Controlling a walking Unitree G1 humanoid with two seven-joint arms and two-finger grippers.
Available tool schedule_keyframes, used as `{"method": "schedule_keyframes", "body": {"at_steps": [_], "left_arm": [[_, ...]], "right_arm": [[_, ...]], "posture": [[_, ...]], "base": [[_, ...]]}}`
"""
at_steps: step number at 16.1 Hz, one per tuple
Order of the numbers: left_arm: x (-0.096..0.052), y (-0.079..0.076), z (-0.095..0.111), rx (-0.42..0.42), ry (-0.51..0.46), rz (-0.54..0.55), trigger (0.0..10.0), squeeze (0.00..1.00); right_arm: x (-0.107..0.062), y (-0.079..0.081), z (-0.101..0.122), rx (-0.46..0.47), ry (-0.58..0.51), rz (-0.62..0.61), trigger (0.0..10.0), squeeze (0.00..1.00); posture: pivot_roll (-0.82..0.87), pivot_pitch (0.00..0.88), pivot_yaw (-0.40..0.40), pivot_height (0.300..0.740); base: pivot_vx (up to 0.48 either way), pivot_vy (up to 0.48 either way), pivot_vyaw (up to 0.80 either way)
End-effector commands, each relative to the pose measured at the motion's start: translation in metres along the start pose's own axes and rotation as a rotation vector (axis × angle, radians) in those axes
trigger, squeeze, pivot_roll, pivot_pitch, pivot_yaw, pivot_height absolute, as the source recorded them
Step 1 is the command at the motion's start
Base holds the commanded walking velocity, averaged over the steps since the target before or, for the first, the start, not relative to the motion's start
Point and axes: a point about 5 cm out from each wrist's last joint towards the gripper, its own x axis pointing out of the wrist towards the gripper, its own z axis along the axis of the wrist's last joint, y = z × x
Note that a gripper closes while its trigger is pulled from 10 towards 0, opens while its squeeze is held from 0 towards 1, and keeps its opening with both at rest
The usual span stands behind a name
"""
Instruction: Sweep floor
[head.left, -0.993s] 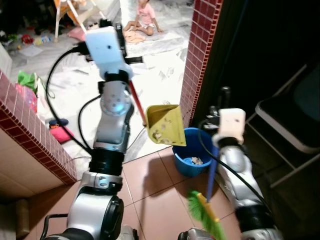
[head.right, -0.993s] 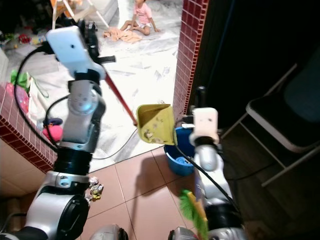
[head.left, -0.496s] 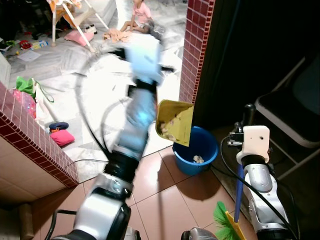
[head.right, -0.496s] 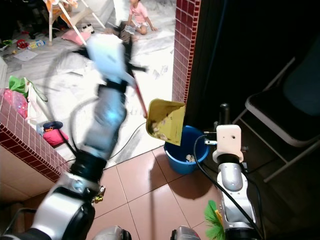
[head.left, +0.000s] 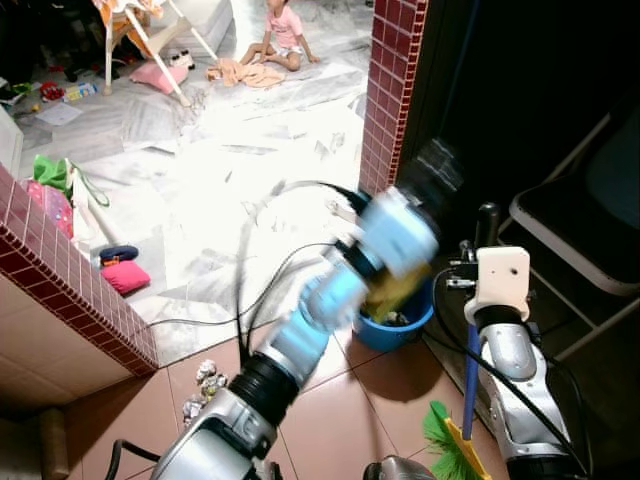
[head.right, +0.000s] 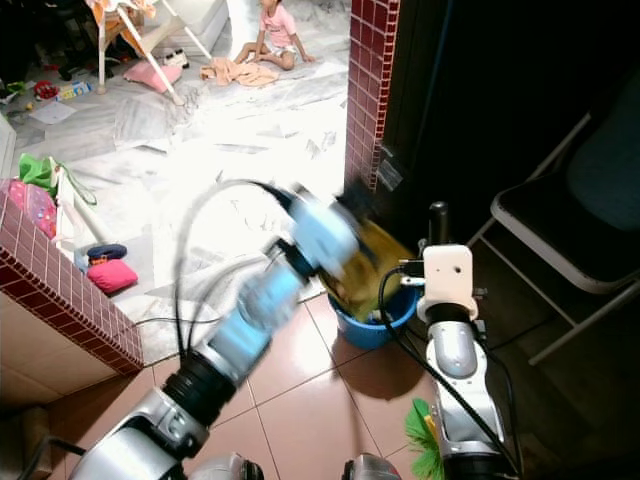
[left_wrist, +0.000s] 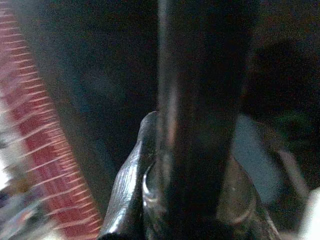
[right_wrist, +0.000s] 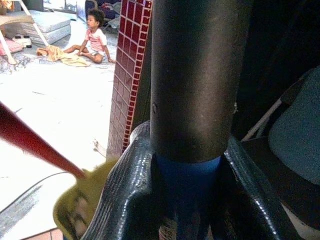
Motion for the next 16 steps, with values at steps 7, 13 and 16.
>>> {"method": "schedule_keyframes", "body": {"at_steps": [7, 13, 16], "left_arm": [[-0.012, -0.036, -0.004, 0.144, -0.059, -0.489, 10.0, 0.0], [0.026, 0.072, 0.018, -0.013, -0.051, 0.209, 10.0, 0.0], [0.029, 0.135, 0.052, -0.033, -0.155, 0.499, 10.0, 0.0]], "right_arm": [[0.006, 0.004, 0.013, 0.0, -0.052, 0.006, 10.0, 0.0], [0.015, 0.007, 0.017, 0.003, -0.066, 0.011, 10.0, 0.0], [0.023, 0.016, 0.021, 0.011, -0.082, 0.037, 10.0, 0.0]], "posture": [[-0.13, 0.037, 0.067, 0.74], [-0.1, 0.025, 0.046, 0.74], [-0.08, 0.014, 0.024, 0.74]], "base": [[0.0, 0.0, 0.0], [0.0, 0.0, 0.0], [0.0, 0.0, 0.0]]}}
